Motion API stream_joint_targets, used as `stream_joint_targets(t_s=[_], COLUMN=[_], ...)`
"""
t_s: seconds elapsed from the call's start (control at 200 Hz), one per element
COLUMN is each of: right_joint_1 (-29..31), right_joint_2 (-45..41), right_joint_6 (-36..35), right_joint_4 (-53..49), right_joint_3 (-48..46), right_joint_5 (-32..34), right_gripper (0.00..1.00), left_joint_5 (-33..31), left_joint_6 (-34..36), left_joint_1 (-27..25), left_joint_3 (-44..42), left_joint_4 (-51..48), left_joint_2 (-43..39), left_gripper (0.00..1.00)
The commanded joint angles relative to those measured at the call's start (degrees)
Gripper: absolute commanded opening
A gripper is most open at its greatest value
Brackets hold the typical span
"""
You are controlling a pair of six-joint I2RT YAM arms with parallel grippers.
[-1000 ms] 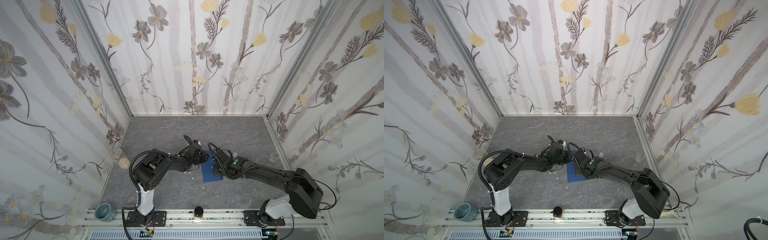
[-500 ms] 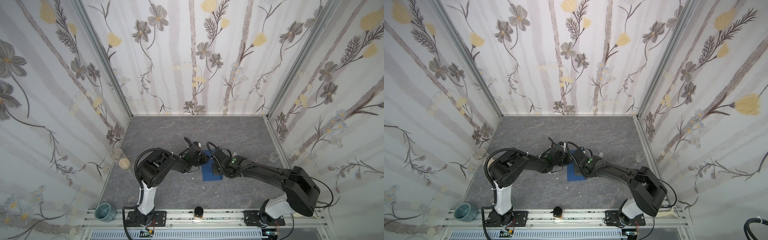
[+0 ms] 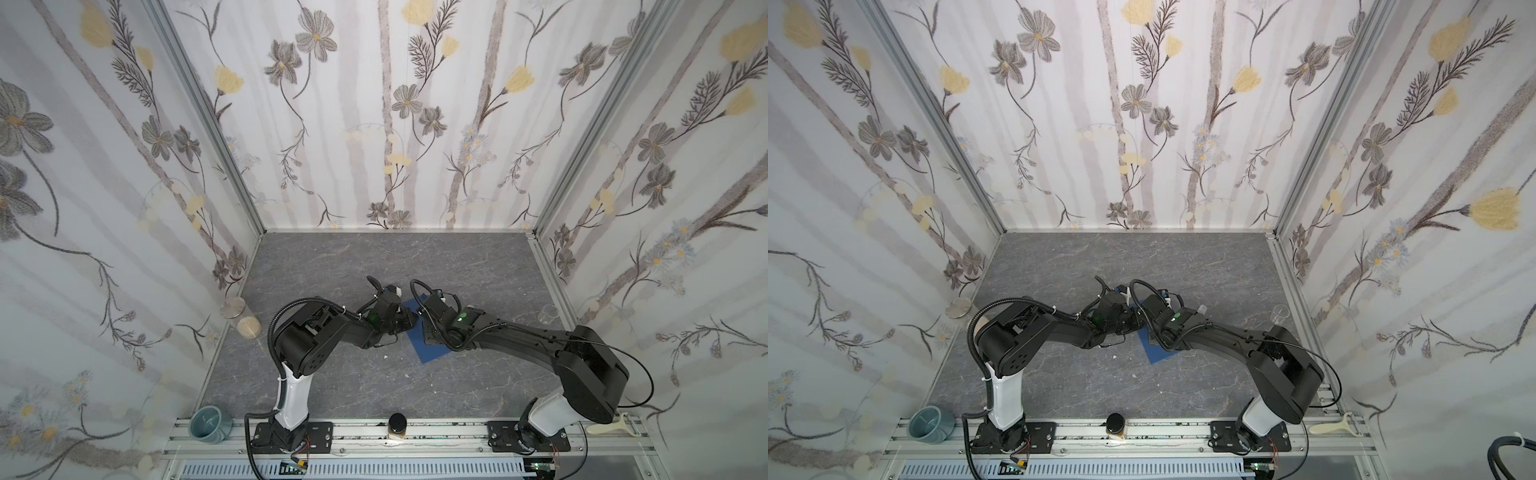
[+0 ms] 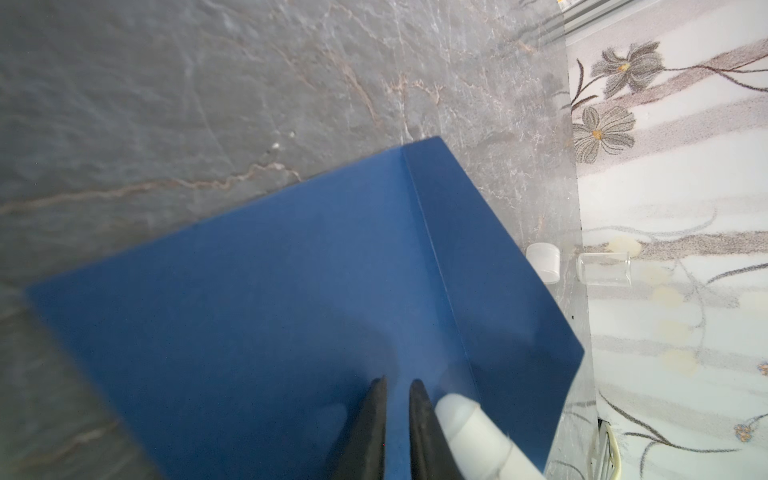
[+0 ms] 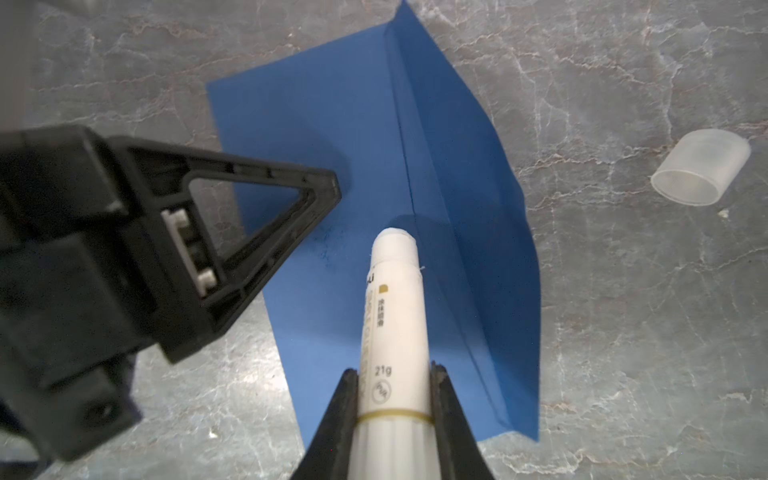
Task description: Place the letter into the envelope and seal it
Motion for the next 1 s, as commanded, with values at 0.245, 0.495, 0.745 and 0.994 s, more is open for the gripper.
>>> stream_joint_targets(t_s=[0.245,0.495,0.745,0.994], right_joint_1=[-1.0,-1.0,-1.0,-1.0], right_joint_2=[2.6,-0.2,-1.9,-1.0], right_joint_6=[-1.9,-1.9,-2.5,-2.9], right_joint_4=[1.9,2.2,2.3,3.3], right_joint_3=[1.1,-0.7,-2.1,-2.2], right_joint_5=[-0.8,-1.7,-2.5,-3.0], right_gripper=[0.0,0.0,0.0,0.0], left_joint_5=[0.2,-2.8,-4.2,-2.5], left_joint_6=[-0.7,2.0,5.3,6.2], left_joint_1=[-0.3,2.2,2.7,2.2], left_joint_3=[-0.4,4.9,10.0,10.7], left_joint_4=[-7.4,-15.1,-21.0,-21.1], left_joint_2=[0.1,-1.0,2.8,4.1], left_gripper=[0.15,0.16,0.15,0.16])
